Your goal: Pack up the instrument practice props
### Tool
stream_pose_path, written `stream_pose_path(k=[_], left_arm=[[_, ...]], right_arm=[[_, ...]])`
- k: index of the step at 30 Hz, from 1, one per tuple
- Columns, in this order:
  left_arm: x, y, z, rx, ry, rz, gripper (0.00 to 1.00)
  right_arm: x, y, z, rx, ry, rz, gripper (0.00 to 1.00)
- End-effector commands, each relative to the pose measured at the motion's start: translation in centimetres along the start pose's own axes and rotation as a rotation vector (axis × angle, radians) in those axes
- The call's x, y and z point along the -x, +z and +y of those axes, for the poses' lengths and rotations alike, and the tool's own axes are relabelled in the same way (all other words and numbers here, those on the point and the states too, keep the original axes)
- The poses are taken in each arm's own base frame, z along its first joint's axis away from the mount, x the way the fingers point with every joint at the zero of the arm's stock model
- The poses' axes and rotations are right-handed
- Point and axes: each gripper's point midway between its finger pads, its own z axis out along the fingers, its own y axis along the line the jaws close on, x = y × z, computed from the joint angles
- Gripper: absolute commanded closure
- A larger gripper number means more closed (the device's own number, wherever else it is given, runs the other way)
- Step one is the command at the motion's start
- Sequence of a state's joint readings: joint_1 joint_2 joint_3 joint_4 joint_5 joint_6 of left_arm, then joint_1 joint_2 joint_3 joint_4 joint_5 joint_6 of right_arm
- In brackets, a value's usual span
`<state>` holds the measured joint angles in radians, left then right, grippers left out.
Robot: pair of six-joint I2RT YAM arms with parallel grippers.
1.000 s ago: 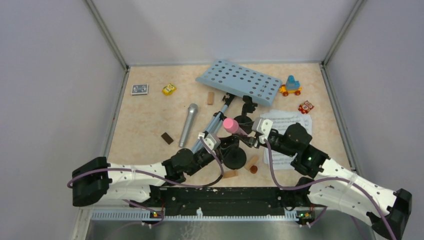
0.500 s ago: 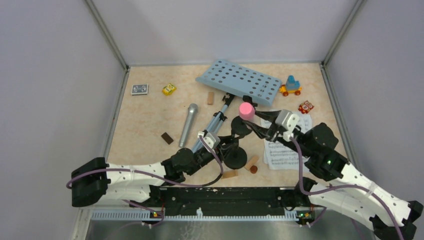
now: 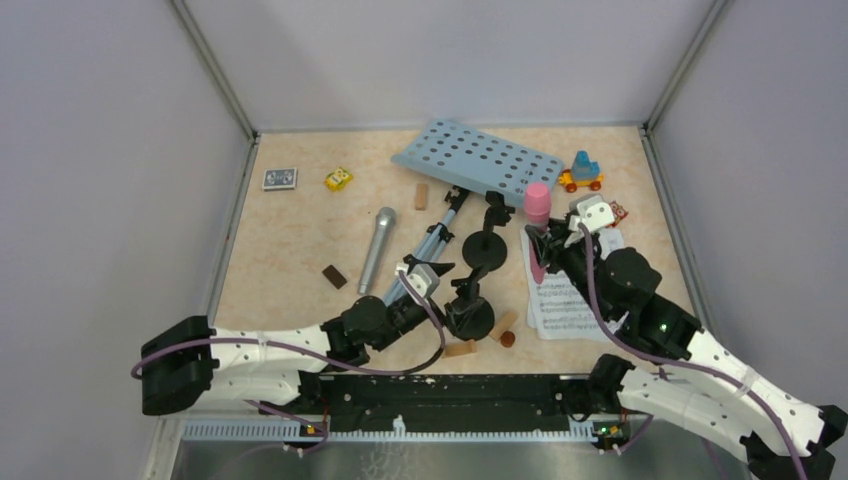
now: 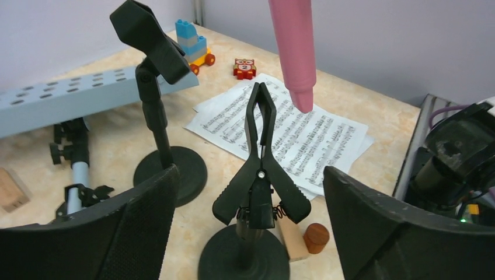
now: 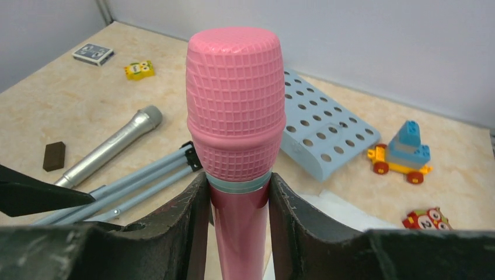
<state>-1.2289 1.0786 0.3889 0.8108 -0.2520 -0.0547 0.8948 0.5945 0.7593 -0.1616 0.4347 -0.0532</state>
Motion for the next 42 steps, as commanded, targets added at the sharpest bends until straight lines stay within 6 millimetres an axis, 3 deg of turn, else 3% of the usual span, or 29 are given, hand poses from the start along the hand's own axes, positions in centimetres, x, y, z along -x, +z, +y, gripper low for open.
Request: stream_pose_path(k=[1,6,12,16,21,26,30,35,39,42], left_arm=[[1.0,-0.2,0.0,-0.008,-0.024,-0.058,0.01],[-0.1,-1.6,-0.7,-0.075,0.005,-0.105,0.01],[-3.7,-2.3,-0.9,-0.11,-0.006,-0.121,0.01],[-4.7,-0.8,-1.5,-0.13,0.016,-0.145,0.01],[-4.7,1.4,-0.3,-0.036,0.018,-0.209,0.01],[-4.6,3.8,-0.8,-0.037,0.058,-0.234,0.02],[-4.6,4.5,-0.7,-0.022,0.06,-0.24,0.04],[-4.6,4.5,0.2,0.028,0.042,-0.239,0.21],[-4.3,4.3,0.3,0.03,0.034,-0.242,0.46],[-4.2,4.3,0.3,0.026,0.039,-0.234,0.57]], right_arm=[[-1.1,-1.1,-1.7,-0.113,0.107,0.031,1.0],[-0.8,-1.8,-1.5,-0.089,0.151,0.023,1.0],[-0.7,-2.1,-0.8,-0.041,0.155,0.04,1.0],[-0.9,-2.1,-0.7,-0.042,0.17,0.043,1.0],[-1.1,-2.3,-0.5,-0.027,0.183,0.052,1.0],[-1.5,-2.7,-0.6,-0.027,0.189,0.061,1.0],[-2.3,-2.9,-1.0,-0.054,0.204,0.079,1.0],[-5.5,-2.8,-1.2,-0.135,0.285,0.18,1.0],[-8.1,-2.4,-1.1,-0.208,0.346,0.271,1.0],[-9.4,-2.1,-1.2,-0.272,0.382,0.334,1.0]])
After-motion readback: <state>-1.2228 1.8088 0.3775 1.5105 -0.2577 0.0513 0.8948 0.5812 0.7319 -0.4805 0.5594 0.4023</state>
